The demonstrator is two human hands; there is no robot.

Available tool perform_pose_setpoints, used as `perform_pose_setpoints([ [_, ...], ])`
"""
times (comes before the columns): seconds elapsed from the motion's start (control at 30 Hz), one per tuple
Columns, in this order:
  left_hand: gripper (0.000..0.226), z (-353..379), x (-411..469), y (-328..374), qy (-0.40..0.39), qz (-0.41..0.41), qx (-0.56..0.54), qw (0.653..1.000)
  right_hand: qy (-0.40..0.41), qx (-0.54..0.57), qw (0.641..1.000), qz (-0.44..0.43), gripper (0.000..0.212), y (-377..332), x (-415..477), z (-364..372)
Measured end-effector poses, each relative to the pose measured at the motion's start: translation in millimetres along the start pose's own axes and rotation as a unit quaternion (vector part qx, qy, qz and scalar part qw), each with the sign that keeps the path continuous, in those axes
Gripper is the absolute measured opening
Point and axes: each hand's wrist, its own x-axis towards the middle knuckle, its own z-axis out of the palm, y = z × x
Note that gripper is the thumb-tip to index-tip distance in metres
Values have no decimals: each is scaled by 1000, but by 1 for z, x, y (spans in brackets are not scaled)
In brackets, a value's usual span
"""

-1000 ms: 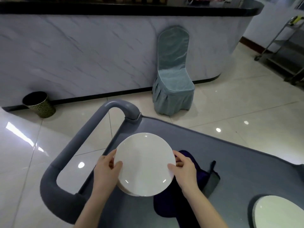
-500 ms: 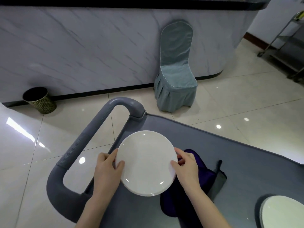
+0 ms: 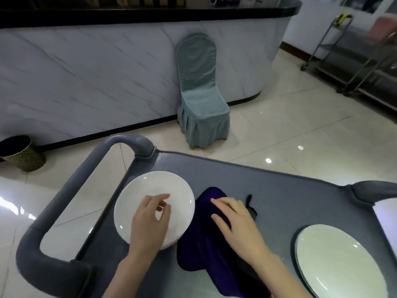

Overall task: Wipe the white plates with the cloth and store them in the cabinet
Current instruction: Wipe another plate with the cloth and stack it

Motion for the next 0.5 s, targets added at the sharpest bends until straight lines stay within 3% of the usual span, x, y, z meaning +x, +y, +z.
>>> perform_pose_setpoints([
  [0.13,22,62,-22,51,-110,64,-38,991,18,-26,998,46,56,47,-43,-37],
  [0.27,18,131,-52,99,-223,99,-66,968,43,-79,987,131,46,106,-97,-77],
  [0.33,30,165,-66,117,-261,109,-83,956,41,-100,976,189,53,132,-124,-95],
  [0.5,27,233,-93,154,-366,113,-8,924,42,-117,937,327,68,182,-178,-128],
])
